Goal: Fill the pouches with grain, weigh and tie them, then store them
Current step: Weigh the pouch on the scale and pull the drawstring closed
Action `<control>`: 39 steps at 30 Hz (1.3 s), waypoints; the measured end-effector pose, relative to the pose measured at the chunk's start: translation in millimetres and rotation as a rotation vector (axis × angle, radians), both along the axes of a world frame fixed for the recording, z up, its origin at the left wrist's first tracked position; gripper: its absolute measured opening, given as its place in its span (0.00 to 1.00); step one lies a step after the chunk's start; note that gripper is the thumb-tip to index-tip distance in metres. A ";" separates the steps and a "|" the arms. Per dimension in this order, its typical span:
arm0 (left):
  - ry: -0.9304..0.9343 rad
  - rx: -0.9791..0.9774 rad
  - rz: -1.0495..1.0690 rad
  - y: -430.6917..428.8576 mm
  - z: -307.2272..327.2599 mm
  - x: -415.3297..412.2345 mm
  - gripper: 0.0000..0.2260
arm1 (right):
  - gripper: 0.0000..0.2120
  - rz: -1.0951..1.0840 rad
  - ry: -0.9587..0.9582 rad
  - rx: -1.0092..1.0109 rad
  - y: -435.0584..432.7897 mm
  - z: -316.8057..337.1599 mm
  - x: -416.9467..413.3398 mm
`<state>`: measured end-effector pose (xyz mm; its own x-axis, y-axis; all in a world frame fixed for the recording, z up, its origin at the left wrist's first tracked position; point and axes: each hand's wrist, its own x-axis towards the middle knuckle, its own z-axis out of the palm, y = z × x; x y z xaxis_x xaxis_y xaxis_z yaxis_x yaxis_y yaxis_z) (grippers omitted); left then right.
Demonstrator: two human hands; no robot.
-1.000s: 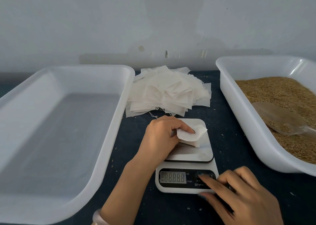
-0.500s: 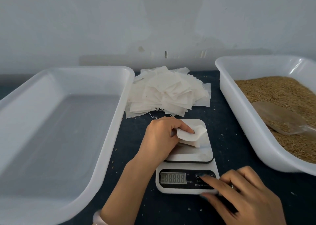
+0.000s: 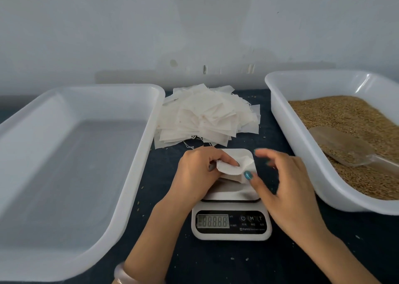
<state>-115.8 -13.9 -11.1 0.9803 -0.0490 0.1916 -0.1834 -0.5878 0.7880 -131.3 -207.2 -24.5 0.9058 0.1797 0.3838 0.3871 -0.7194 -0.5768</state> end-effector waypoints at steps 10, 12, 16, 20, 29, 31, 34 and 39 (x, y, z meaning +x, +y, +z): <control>-0.033 0.034 0.027 0.3 -0.2 -1.0 0.15 | 0.12 0.085 0.085 0.012 11.9 -0.5 32.5; -0.037 0.056 0.040 0.2 -0.2 -1.4 0.16 | 0.09 0.055 0.128 -0.008 11.7 0.1 33.6; -0.034 0.064 0.069 0.1 -0.4 -1.8 0.14 | 0.08 0.016 0.140 -0.073 13.9 2.0 34.2; -0.029 0.074 0.086 -0.5 -1.0 -0.8 0.12 | 0.08 -0.001 0.154 -0.115 13.9 1.5 34.9; -0.001 0.036 0.094 -0.2 -2.8 0.8 0.10 | 0.10 -0.002 0.173 -0.116 12.5 -1.4 36.5; -0.003 0.025 0.089 0.1 -3.2 0.5 0.10 | 0.09 0.003 0.180 -0.100 12.4 -1.2 37.3; -0.008 0.009 0.084 0.5 -3.2 0.2 0.10 | 0.07 0.003 0.192 -0.077 11.9 -2.6 37.8; -0.023 -0.008 0.063 0.4 -3.1 -0.1 0.11 | 0.09 0.037 0.175 0.040 11.1 -5.4 35.7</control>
